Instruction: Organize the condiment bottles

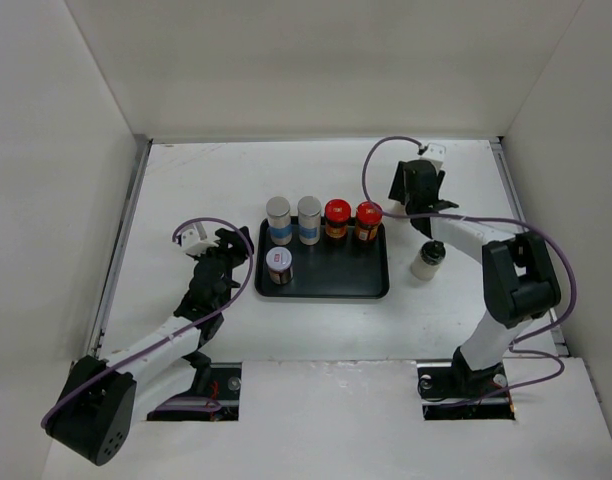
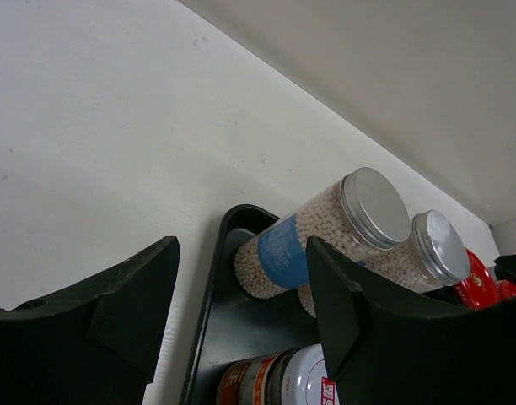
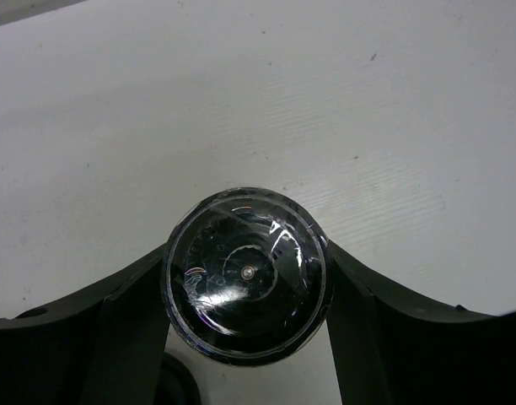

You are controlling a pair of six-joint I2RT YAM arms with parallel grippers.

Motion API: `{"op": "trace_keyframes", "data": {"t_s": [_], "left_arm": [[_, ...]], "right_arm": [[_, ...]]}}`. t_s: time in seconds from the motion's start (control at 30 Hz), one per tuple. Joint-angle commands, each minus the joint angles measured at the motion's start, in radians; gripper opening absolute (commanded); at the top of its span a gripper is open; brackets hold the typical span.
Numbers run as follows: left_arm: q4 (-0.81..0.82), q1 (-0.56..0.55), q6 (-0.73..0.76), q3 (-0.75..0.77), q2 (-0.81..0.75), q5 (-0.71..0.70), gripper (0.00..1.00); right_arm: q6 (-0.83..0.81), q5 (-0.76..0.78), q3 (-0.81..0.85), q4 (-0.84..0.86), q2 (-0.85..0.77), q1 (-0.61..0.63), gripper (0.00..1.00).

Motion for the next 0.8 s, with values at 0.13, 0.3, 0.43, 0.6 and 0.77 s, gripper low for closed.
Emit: {"op": "trace_keyframes", "data": {"t_s": [0.13,0.3,0.43,0.6,0.77], "left_arm": [[0.076,0.004,-0.006,-0.004,0.022,0.004,0.6],[0.077,0.012,-0.004,-0.012,0.0,-0.005,0.6],[0.071,0.015,-0.006,-0.019,-0.029,-0.009,0.6],[0.067,0.021,-0.006,-0.024,-0.043,-0.022,0.62],[0.064,0.033,-0.003,-0.029,-0.049,-0.04,0.63]], "right_arm": [[-0.071,0.064,-0.041,0.163,-0.32,0.064,0.58],[-0.109,0.068,-0.093,0.158,-0.493,0.168,0.59],[-0.1,0.034,-0.155,0.17,-0.593,0.297,0.59],[-0.103,0.017,-0.208,0.16,-0.627,0.499,0.59],[-0.06,0.008,-0.262,0.17,-0.586,0.642,0.59]]}}
